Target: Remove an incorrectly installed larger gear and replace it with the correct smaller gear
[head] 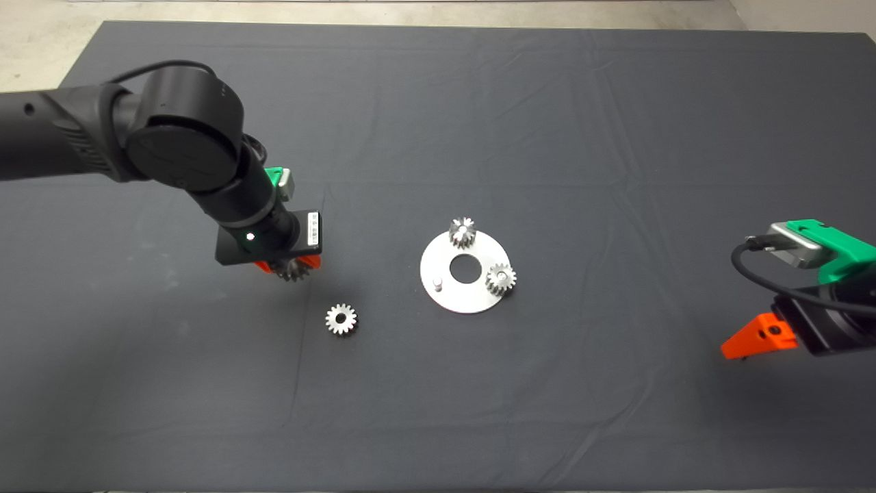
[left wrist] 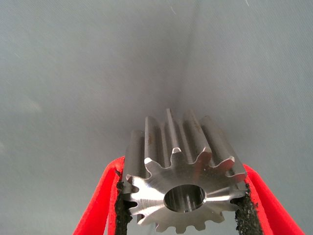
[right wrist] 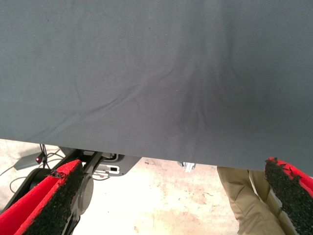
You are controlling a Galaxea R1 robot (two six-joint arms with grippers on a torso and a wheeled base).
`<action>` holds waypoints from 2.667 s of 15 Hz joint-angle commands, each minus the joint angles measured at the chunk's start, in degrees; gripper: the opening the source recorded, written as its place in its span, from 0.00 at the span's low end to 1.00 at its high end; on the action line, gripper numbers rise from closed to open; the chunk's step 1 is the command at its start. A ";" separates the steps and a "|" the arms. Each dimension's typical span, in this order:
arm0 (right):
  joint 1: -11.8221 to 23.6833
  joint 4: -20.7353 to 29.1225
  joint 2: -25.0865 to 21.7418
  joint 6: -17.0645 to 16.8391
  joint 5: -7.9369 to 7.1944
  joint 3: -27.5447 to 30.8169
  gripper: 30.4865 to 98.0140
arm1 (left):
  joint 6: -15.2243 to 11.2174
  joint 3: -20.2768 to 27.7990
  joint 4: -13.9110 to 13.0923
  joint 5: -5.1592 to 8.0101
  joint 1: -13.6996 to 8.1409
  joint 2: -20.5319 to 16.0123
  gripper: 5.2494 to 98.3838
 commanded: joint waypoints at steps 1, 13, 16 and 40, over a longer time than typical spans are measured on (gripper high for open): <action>1.37 2.42 -0.22 0.37 -5.55 0.35 1.00 | 0.21 -0.80 1.57 2.37 -1.59 -1.00 0.37; 1.46 2.68 -0.04 0.37 -5.47 0.35 1.00 | 0.82 0.52 1.04 2.54 -1.68 -3.81 0.48; 1.81 2.68 -0.04 0.36 -5.55 0.26 1.00 | -4.54 5.81 -2.92 2.28 -1.68 -3.19 0.50; 2.62 3.91 3.91 0.45 -5.46 -1.06 1.00 | -13.49 7.36 4.55 2.19 3.78 5.68 0.64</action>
